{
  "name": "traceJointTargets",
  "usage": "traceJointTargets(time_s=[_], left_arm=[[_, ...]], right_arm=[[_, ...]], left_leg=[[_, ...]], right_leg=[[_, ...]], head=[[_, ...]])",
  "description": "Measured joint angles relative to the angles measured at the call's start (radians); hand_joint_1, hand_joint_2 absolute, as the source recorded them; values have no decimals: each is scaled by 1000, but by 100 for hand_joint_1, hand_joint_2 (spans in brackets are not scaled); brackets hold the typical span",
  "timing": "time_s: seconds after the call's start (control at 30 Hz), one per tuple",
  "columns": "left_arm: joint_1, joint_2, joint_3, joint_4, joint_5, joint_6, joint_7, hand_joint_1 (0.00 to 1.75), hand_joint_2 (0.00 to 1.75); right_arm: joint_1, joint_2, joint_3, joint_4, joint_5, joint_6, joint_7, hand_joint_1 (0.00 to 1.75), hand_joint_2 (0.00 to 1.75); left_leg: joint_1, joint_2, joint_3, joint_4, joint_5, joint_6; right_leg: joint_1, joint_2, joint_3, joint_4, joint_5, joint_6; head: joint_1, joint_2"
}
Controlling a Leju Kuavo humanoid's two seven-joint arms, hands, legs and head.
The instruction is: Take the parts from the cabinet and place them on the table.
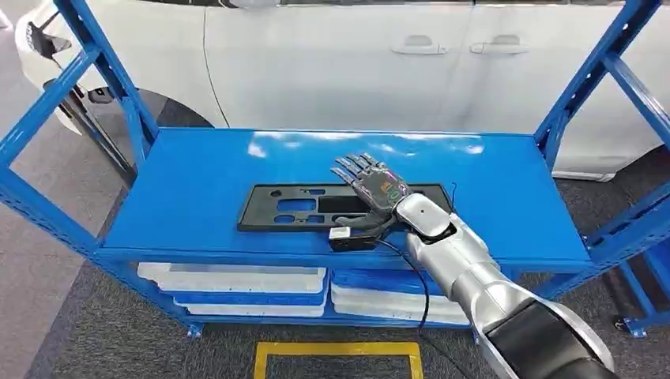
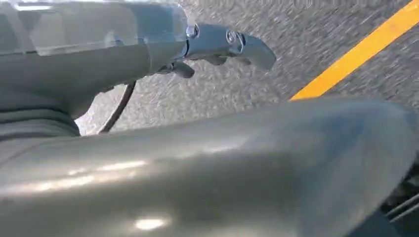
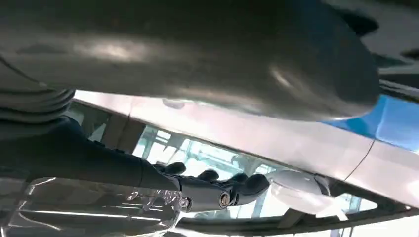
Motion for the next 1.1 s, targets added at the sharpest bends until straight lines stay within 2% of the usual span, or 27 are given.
traceJointTargets(time_s=[0.03,0.07,0.13,0.17,0.2,0.27,0.3,0.33,0.37,0.43,0.47,0.5,0.6,0.63,0.67,0.7,0.77,0.8,0.83,0.87,0.93,0.97,1.0,1.1], left_arm=[[-3,1,0,0,0,-1,0,0,0],[-2,1,0,0,0,-1,0,0,0],[-4,0,-1,0,0,-2,-1,0,0],[-5,0,-1,0,0,-3,-2,0,0],[-6,0,-1,0,0,-3,-2,0,0],[-5,0,-1,0,0,-3,-3,0,0],[-4,0,-1,0,0,-3,-4,0,0],[-4,0,-1,0,1,-3,-4,0,0],[-4,0,-1,0,1,-3,-5,0,0],[-3,-1,-2,0,1,-3,-5,0,0],[-3,-3,-2,0,1,-3,-5,0,0],[-3,-2,-2,0,1,-3,-5,0,0],[-4,-3,-2,0,2,-3,-5,0,0],[-3,-2,-2,0,2,-3,-6,0,0],[-1,-2,-2,0,1,-3,-7,0,0],[-1,-2,-2,0,1,-3,-8,0,0],[-2,-2,-2,0,1,-5,-11,0,0],[-1,-2,-3,0,0,-6,-11,0,0],[-1,-2,-3,0,0,-7,-12,0,0],[-1,-1,-3,0,0,-7,-13,0,0],[-2,2,-4,0,1,-8,-14,0,0],[-3,2,-4,0,3,-8,-14,0,0],[-4,2,-4,0,8,-8,-15,0,0],[0,4,-4,0,15,-6,-17,0,0]], right_arm=[[0,0,1,0,1,4,-2,0,0],[0,0,2,0,0,5,-3,0,0],[-3,0,3,-1,2,6,-3,0,0],[-6,0,3,-1,2,6,-3,0,0],[-8,0,4,0,2,6,-3,0,0],[0,0,5,2,1,6,-3,0,0],[5,0,7,3,1,6,-3,0,0],[8,0,9,4,0,6,-3,0,0],[8,0,10,5,0,6,-3,0,0],[3,0,10,4,-1,6,-3,0,0],[1,0,11,5,-2,6,-3,0,0],[-1,0,11,4,-2,6,-3,0,0],[-1,-1,12,5,-3,6,-3,0,0],[-2,-3,12,4,-8,5,-4,0,0],[-4,-4,12,3,-16,6,-10,0,0],[-6,-4,12,3,-25,8,-19,0,0],[-3,-7,12,1,-47,28,-42,0,0],[-2,-11,12,-1,-56,41,-54,0,0],[-1,-17,12,-7,-65,54,-64,0,0],[-3,-25,12,-17,-72,68,-73,0,0],[-15,-44,12,-46,-90,92,-92,0,0],[-24,-56,12,-62,-98,101,-98,0,0],[-33,-71,12,-85,-106,112,-101,0,0],[-32,-133,21,-187,-120,146,-98,0,0]], left_leg=[[-3,-1,-3,6,-3,3],[-5,-2,-4,9,-8,12],[3,-1,8,-5,-14,22],[4,-1,13,-7,-19,29],[4,0,15,-7,-22,31],[4,0,15,-7,-27,32],[4,0,16,-6,-29,31],[4,-1,17,-5,-31,31],[4,-2,21,-3,-34,29],[4,-3,29,1,-40,23],[3,-3,29,1,-41,20],[-1,-3,27,3,-42,14],[3,-2,31,-6,-36,-3],[0,-1,28,-4,-40,-10],[2,0,23,20,-60,-13],[3,0,0,78,-100,-15],[6,0,-75,251,-179,-23],[7,0,-100,305,-194,-25],[7,0,-103,312,-184,-25],[7,0,-79,268,-154,-25],[8,0,12,94,-72,-21],[8,0,45,20,-65,-15],[3,-1,57,10,-73,-9],[0,-4,54,12,-73,9]], right_leg=[[-2,-1,-1,-3,-2,5],[-5,-1,0,-8,-5,10],[-7,-4,8,-4,-23,23],[-8,-6,-13,43,-43,28],[-11,-6,-57,116,-73,34],[-15,-7,-162,278,-125,41],[-18,-8,-204,327,-123,43],[-19,-8,-212,317,-95,43],[-19,-8,-197,254,-41,41],[-18,-9,-126,71,70,31],[-15,-11,-108,24,73,23],[-8,-10,-109,17,74,17],[-4,-8,-110,17,76,3],[-17,-10,-101,3,86,-8],[-15,-11,-97,-4,89,-11],[-15,-12,-96,-3,90,-16],[-12,-11,-96,-2,89,-18],[-11,-12,-97,0,89,-18],[-11,-12,-97,1,88,-18],[-11,-11,-96,3,87,-17],[-12,-10,-95,10,81,-11],[-11,-9,-97,15,76,-6],[-4,-8,-102,21,73,-1],[-7,-9,-99,15,74,15]], head=[[0,0],[-1,0],[0,0],[0,0],[0,0],[0,0],[0,0],[0,0],[0,0],[0,0],[0,0],[0,0],[0,0],[0,0],[0,0],[0,0],[0,0],[0,0],[0,0],[0,0],[0,0],[0,0],[0,0],[0,0]])
